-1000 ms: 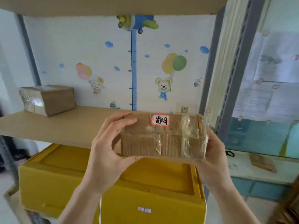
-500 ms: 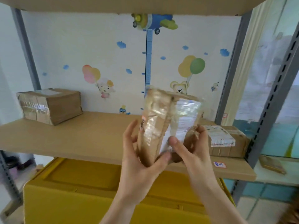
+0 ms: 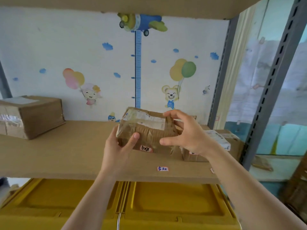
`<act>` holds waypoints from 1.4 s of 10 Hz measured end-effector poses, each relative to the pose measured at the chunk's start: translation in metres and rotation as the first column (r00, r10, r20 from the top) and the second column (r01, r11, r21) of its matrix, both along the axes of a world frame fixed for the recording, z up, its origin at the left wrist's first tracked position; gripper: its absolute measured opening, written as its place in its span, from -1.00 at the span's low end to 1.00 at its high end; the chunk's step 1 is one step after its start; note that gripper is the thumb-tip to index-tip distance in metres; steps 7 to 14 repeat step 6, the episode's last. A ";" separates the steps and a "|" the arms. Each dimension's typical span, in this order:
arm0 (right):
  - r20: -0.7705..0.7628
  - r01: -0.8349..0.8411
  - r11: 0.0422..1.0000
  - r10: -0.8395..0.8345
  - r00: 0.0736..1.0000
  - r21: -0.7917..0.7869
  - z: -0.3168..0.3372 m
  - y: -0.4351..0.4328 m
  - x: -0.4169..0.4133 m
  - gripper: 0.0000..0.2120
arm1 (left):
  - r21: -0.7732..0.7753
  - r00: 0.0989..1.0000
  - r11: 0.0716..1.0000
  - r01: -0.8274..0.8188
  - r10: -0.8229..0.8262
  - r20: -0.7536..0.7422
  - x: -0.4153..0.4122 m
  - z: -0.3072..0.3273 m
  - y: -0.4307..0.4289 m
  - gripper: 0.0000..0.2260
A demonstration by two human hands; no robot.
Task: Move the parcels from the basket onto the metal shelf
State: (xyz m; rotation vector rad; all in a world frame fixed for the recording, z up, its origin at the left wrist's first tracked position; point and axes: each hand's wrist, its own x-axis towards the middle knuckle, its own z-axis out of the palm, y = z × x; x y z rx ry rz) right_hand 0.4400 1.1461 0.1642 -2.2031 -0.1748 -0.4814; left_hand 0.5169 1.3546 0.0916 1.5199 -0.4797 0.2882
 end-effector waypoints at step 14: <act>0.206 0.232 0.908 -0.167 0.964 -0.349 -0.017 -0.030 -0.032 -0.51 | 0.522 0.979 0.829 -0.201 0.146 0.145 0.007 -0.022 0.012 -0.15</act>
